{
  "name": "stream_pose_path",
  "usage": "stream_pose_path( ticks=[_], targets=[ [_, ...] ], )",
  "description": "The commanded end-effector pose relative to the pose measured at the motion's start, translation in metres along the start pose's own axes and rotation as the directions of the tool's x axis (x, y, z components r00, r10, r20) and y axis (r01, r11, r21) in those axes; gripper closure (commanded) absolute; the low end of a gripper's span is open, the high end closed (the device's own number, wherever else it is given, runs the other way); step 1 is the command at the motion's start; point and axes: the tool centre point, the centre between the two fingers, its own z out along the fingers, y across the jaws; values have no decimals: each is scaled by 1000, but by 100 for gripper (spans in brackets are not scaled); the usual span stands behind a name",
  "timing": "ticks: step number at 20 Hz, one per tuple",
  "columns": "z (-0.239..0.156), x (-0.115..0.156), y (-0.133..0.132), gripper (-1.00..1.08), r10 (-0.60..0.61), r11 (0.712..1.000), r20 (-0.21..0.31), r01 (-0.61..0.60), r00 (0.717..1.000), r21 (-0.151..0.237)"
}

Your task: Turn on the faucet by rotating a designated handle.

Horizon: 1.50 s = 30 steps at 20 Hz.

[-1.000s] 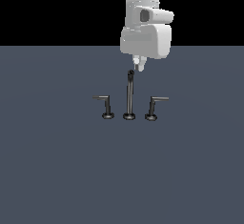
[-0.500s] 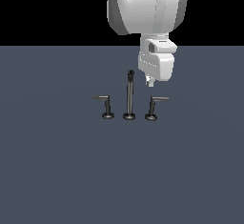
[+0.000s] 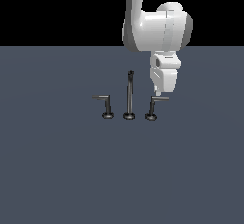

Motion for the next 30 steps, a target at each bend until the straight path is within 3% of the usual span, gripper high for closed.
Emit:
stream_pose_path(
  ticks=[1, 11, 23, 25, 30],
  targets=[
    [6, 6, -3, 108, 27, 1000, 1, -27, 1000, 1],
    [11, 12, -5, 108, 49, 999, 3, -49, 999, 0],
    [11, 28, 33, 108, 50, 999, 3, -50, 999, 1],
    [11, 22, 24, 108, 41, 999, 4, -41, 999, 11],
    [11, 19, 40, 108, 43, 999, 4, -43, 999, 8]
  ],
)
